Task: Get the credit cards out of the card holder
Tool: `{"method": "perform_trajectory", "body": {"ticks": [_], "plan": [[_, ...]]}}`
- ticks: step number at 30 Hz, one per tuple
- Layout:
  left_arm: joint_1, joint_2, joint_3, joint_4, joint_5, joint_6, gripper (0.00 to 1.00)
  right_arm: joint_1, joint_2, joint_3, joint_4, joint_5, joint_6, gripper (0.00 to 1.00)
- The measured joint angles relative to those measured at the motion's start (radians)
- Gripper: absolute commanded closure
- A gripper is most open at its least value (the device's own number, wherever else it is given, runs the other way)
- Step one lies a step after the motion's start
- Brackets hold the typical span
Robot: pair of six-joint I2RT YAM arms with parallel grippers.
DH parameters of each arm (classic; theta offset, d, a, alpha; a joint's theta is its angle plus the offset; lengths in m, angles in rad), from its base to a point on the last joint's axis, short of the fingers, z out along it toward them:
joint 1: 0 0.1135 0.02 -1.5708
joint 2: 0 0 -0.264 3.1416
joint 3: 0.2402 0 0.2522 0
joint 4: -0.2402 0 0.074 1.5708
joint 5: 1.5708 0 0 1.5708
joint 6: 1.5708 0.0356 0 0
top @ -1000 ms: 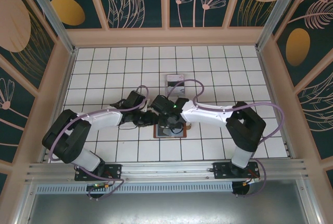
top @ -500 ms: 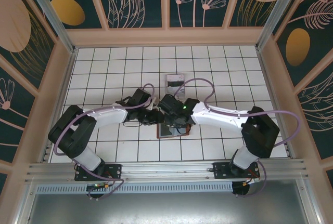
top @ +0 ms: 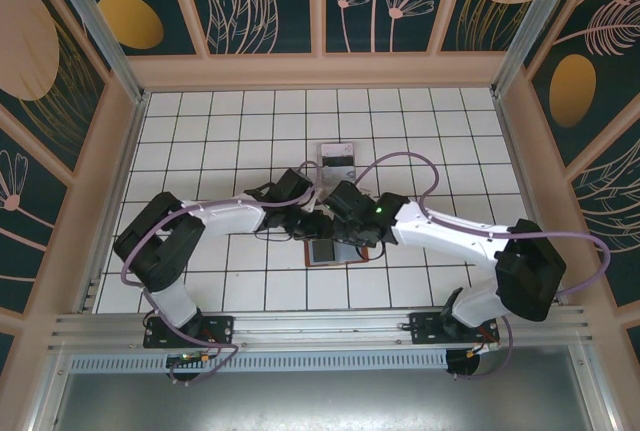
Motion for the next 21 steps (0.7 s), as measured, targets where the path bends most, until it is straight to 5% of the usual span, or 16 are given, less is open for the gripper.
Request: {"method": "perform_trajectory", "body": {"ticks": [21], "plan": [[-0.11, 0.151, 0.166, -0.03, -0.009, -0.039, 0.72, -0.107, -0.269, -0.164, 0.0, 0.037, 0.006, 0.71]]}}
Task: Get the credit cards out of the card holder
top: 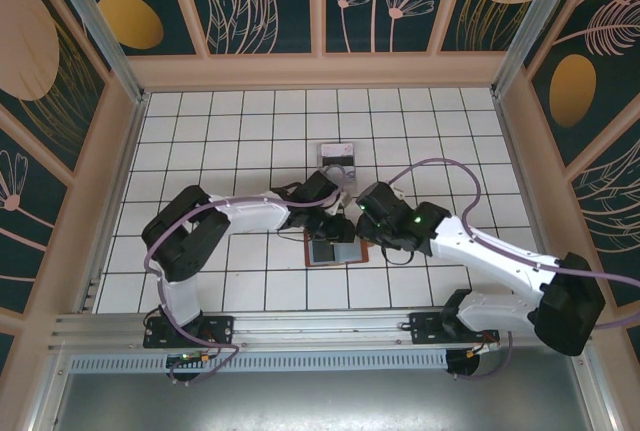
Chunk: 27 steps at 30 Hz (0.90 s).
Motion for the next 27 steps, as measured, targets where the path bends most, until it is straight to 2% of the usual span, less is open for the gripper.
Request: {"method": "perform_trajectory", "body": {"ticks": [8, 18, 27], "plan": [[-0.027, 0.069, 0.051, -0.001, -0.018, -0.028, 0.72, -0.046, -0.047, -0.038, 0.001, -0.01, -0.011, 0.71], [-0.032, 0.076, 0.059, -0.004, -0.051, -0.031, 0.71, -0.088, -0.047, -0.056, 0.047, -0.069, -0.063, 0.71], [-0.034, 0.001, 0.07, -0.068, -0.214, -0.022, 0.71, -0.11, -0.047, -0.078, 0.125, -0.169, -0.121, 0.7]]}}
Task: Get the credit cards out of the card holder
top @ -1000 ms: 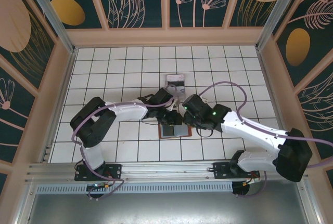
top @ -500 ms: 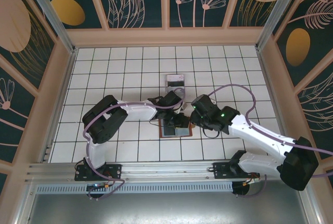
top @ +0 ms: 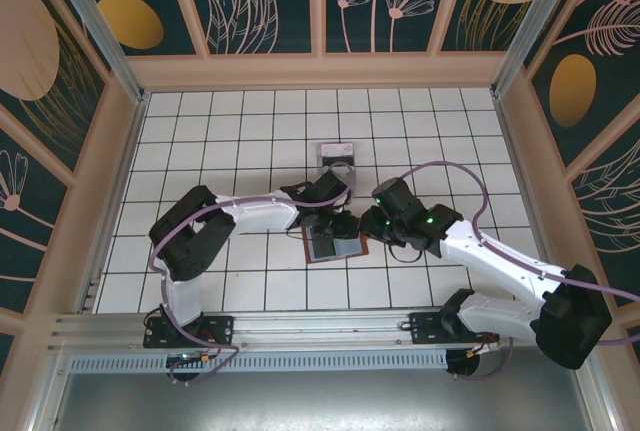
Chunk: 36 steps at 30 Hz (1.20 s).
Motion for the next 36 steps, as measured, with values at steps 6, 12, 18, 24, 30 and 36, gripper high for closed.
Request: {"method": "perform_trajectory", "body": {"ticks": [6, 12, 18, 24, 30, 36], "plan": [[0.004, -0.066, -0.002, -0.033, -0.068, 0.007, 0.71, -0.001, 0.009, 0.0, 0.037, -0.039, -0.02, 0.7], [0.028, -0.14, -0.076, -0.036, -0.108, 0.006, 0.71, -0.001, 0.07, 0.001, 0.065, -0.079, -0.03, 0.7], [0.068, -0.241, -0.199, -0.045, -0.142, -0.001, 0.71, -0.001, 0.165, 0.02, 0.058, -0.065, -0.063, 0.65], [0.102, -0.313, -0.289, -0.053, -0.158, -0.009, 0.7, -0.002, 0.268, 0.041, 0.025, -0.023, -0.101, 0.63], [0.124, -0.343, -0.319, -0.057, -0.168, -0.01, 0.66, -0.002, 0.324, 0.04, 0.027, -0.024, -0.108, 0.6], [0.137, -0.355, -0.333, -0.057, -0.169, -0.009, 0.66, 0.024, 0.372, 0.04, 0.048, -0.026, -0.101, 0.6]]}}
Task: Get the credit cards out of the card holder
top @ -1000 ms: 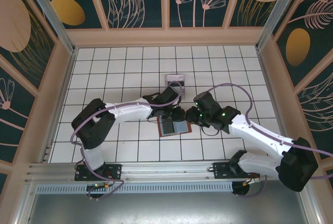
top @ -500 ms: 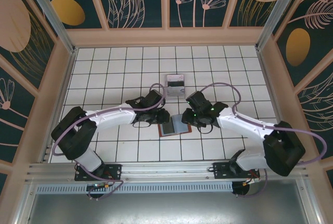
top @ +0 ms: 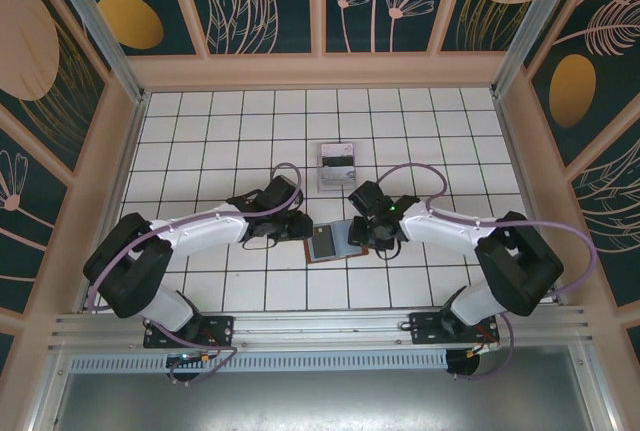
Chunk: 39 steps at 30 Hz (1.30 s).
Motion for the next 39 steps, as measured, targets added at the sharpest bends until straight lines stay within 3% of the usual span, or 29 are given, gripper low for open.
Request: {"method": "perform_trajectory", "body": {"ticks": [14, 23, 39], "plan": [[0.01, -0.003, -0.016, 0.0, 0.001, 0.005, 0.66, 0.095, 0.029, 0.011, 0.004, 0.0, 0.055, 0.59], [0.01, 0.011, -0.016, 0.0, 0.031, 0.036, 0.72, 0.102, 0.008, 0.08, -0.013, 0.018, 0.061, 0.6], [0.013, 0.087, -0.016, 0.0, 0.056, 0.069, 0.76, 0.102, 0.115, 0.109, 0.179, -0.129, 0.083, 0.69]]}}
